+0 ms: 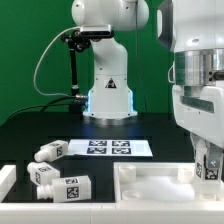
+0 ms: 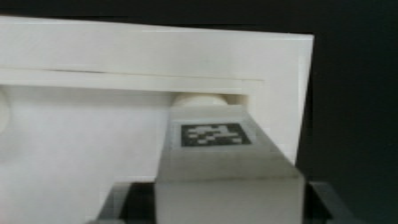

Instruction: Assemble one leg

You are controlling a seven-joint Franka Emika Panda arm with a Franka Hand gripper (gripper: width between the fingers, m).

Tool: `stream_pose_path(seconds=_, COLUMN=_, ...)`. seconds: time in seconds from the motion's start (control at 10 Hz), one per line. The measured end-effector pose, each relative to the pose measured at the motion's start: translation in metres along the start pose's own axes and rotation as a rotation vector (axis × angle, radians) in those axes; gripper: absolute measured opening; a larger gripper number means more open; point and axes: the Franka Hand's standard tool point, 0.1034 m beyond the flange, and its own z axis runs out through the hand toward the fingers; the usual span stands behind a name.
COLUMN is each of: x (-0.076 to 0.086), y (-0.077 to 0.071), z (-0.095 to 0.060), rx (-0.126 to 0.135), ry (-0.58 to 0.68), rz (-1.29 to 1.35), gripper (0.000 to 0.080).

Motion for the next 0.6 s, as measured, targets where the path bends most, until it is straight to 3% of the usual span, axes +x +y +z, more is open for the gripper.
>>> stream_pose_path(seconds=0.1, x=0.0001, y=-0.0004, z=0.0007, rx=-0.002, ry=0.012, rz=-0.102, gripper=0.0376)
stream_pose_path(seconds=0.3, x=-0.0048, y=-0.0076, z=-0.0033, rx=-0.008, ry=0.036, rz=-0.565, gripper=0.0609)
stream_pose_path(seconds=0.6, x=-0.0069, y=-0.0076, z=-0.0032, rx=-0.011, ry=0.032, rz=-0.785, gripper=0.0641)
